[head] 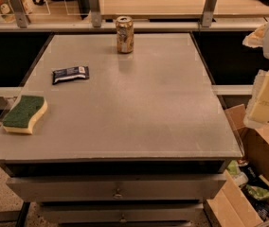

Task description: Move orange can near rxbar blueberry

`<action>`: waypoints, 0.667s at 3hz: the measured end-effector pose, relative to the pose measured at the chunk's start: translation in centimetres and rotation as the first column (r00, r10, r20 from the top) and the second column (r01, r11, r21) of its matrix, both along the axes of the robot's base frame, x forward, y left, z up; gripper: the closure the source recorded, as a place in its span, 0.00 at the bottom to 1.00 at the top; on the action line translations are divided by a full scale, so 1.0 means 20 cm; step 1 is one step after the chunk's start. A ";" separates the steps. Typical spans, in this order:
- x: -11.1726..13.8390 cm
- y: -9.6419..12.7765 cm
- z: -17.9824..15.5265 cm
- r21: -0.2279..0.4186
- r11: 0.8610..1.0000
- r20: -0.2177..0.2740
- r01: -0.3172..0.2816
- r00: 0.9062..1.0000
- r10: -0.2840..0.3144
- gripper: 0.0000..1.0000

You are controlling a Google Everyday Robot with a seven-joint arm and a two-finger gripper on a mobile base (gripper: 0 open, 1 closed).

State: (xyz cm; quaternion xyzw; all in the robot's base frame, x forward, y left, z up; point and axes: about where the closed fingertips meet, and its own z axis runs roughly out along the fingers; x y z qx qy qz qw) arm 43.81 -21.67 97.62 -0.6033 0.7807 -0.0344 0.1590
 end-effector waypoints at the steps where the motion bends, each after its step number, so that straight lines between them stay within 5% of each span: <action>1: 0.00 0.00 0.00 0.000 1.000 0.000 0.000 1.000 0.000 0.00; 2: 0.03 0.01 0.02 0.011 1.000 0.023 0.007 1.000 -0.008 0.00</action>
Offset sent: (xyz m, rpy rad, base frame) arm 0.0151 0.0016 0.0033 0.0318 -0.0446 -0.0209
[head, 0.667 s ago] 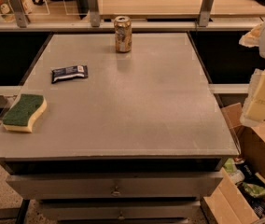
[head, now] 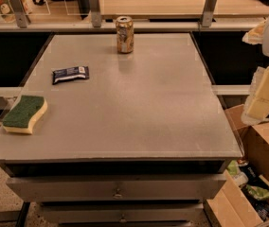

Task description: Move orange can near rxbar blueberry

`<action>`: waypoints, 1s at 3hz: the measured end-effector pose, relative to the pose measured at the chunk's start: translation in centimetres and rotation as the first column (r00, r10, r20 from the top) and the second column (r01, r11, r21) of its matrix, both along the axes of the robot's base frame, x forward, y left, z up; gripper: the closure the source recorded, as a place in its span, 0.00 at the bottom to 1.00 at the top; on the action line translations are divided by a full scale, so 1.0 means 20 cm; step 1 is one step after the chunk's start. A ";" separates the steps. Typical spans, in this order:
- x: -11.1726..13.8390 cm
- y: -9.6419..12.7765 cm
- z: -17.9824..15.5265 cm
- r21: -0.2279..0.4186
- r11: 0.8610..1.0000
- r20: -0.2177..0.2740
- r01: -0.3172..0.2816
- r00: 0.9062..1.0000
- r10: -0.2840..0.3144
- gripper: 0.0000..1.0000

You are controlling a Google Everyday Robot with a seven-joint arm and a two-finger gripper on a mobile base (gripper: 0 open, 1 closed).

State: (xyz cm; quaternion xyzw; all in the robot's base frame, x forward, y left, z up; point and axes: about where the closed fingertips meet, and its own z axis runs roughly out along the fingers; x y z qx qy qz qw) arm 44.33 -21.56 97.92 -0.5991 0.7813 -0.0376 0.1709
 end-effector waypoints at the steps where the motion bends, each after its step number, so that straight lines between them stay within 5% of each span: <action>1: 0.14 0.03 0.02 0.048 0.999 0.050 -0.018 0.999 0.015 0.00; 2: 0.35 0.06 0.05 0.161 0.986 0.141 -0.053 0.989 0.030 0.00; 3: 0.72 0.13 0.11 0.347 0.929 0.290 -0.130 0.957 0.025 0.00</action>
Offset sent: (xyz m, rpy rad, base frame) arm 0.1323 0.0218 0.0270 0.3550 -0.2881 0.0764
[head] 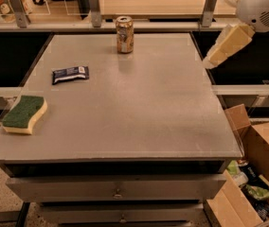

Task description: Move orange can near rxbar blueberry

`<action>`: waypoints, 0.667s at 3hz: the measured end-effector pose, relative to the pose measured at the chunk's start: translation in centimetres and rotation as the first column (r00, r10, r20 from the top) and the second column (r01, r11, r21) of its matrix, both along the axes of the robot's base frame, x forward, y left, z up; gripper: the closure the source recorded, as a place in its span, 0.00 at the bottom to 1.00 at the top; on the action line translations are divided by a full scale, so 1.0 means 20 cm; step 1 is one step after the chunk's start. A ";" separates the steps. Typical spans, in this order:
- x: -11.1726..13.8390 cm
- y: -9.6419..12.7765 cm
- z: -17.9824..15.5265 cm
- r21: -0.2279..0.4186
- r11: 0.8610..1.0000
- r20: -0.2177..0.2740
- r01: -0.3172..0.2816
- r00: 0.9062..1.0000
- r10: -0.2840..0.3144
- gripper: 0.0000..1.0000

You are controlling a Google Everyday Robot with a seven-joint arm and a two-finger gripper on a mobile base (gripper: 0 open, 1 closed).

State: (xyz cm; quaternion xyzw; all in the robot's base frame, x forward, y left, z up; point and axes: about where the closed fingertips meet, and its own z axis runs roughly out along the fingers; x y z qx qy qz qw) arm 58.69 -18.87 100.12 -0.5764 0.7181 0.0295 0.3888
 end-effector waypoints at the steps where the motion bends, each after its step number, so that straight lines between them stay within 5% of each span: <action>1: 0.25 0.13 0.00 0.113 0.993 0.042 -0.023 0.999 0.019 0.00; 2: 0.54 0.35 0.00 0.214 0.975 0.067 -0.060 0.997 0.047 0.00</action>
Offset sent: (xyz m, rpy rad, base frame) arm 0.1684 0.1107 0.0029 0.3257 -0.0828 0.0719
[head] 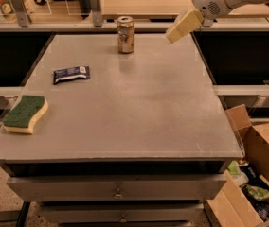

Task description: Move orange can near rxbar blueberry

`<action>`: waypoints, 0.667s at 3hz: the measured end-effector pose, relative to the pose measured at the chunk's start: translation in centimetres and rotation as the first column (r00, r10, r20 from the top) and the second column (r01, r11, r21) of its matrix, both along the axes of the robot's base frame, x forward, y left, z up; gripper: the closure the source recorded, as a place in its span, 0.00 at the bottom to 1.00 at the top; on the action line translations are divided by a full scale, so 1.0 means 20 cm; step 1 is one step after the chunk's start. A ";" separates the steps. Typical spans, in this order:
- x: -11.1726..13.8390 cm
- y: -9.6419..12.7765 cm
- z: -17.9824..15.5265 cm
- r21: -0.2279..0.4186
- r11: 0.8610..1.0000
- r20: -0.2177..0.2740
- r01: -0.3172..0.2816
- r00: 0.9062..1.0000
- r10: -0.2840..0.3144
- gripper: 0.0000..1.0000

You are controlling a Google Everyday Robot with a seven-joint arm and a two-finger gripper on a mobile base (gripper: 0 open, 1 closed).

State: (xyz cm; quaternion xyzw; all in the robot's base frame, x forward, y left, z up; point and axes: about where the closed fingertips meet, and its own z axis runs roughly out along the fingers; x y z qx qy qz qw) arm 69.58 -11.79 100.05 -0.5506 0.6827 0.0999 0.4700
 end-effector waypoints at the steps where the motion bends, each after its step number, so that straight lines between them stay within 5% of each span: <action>1: 0.00 0.00 0.00 0.000 1.000 0.000 0.000 1.000 0.000 0.00; 2: 0.04 0.06 -0.06 0.032 0.999 -0.001 0.025 1.000 -0.025 0.00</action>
Offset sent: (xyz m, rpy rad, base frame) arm 0.0245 0.0383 -0.0423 0.1141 -0.0062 -0.1001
